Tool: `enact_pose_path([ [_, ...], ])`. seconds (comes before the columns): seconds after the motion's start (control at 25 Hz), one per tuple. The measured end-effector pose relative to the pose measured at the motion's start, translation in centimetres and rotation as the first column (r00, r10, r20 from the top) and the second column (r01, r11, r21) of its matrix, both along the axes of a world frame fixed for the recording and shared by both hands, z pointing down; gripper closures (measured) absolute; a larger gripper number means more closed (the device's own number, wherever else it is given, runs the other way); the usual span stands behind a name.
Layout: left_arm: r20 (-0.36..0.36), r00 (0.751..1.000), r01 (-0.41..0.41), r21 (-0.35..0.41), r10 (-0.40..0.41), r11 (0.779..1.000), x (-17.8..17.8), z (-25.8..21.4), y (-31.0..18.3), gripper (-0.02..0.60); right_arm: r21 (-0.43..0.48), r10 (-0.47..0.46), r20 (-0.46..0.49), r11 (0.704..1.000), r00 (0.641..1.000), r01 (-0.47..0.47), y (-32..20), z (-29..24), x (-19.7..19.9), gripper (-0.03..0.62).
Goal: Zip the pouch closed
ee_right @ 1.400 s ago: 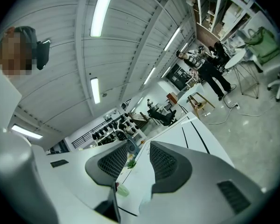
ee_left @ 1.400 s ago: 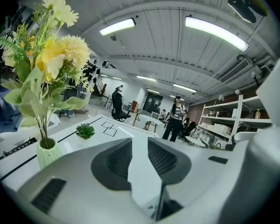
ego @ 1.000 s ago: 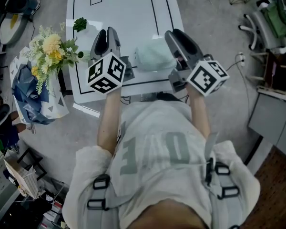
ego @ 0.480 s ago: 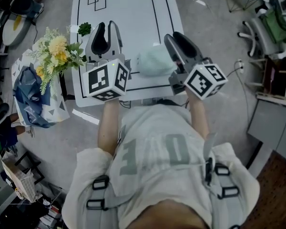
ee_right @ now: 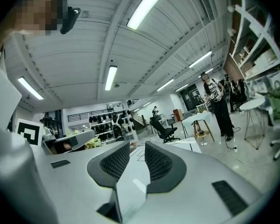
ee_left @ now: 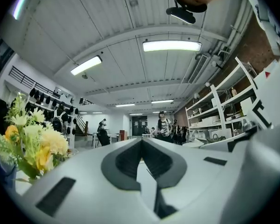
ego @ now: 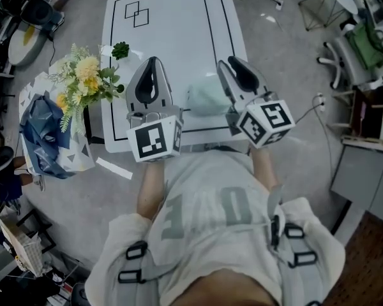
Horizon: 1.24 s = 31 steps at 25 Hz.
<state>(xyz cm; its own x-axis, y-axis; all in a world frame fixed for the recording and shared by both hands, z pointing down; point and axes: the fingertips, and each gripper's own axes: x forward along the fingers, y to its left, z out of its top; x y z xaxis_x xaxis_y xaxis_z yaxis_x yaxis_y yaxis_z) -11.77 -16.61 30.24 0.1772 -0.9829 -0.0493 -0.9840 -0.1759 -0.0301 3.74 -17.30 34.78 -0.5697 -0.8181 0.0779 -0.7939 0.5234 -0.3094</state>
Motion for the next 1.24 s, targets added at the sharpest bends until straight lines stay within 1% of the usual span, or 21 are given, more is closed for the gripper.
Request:
enact_pose_path([
  [0.16, -0.028, 1.0, 0.002, -0.039, -0.003, 0.999, -0.5, 1.8, 0.8, 0.574, 0.034, 0.044, -0.066, 0.999, 0.997, -0.042, 0.0, 0.1, -0.2, 0.573],
  [0.2, -0.037, 0.999, 0.002, -0.047, -0.004, 0.999, -0.6, 2.2, 0.9, 0.574, 0.04, 0.052, -0.077, 0.998, 0.996, -0.049, 0.0, 0.1, -0.1, 0.585],
  [0.36, -0.055, 0.998, -0.007, -0.048, 0.004, 0.999, -0.7, 2.4, 1.0, 0.574, 0.055, 0.056, -0.102, 0.997, 0.993, -0.05, 0.1, 0.0, -0.1, 0.586],
  [0.6, -0.068, 0.998, -0.009, -0.049, 0.006, 0.999, -1.2, 2.5, 1.0, 0.574, 0.045, 0.064, -0.103, 0.997, 0.993, -0.06, 0.4, 0.4, -0.3, 0.586],
  [0.76, -0.069, 0.997, -0.024, -0.06, 0.02, 0.998, -1.0, 2.8, 0.9, 0.574, 0.052, 0.064, -0.106, 0.997, 0.992, -0.059, 0.4, 0.4, -0.2, 0.586],
  [0.96, -0.074, 0.997, -0.037, -0.065, 0.032, 0.997, -0.8, 3.0, 0.9, 0.575, 0.037, 0.084, -0.105, 0.996, 0.991, -0.08, 0.7, 0.6, -0.1, 0.586],
  [1.24, -0.078, 0.996, -0.053, -0.074, 0.047, 0.996, -0.9, 3.2, 0.7, 0.574, 0.03, 0.085, -0.111, 0.996, 0.99, -0.082, 0.9, 0.8, -0.3, 0.586],
])
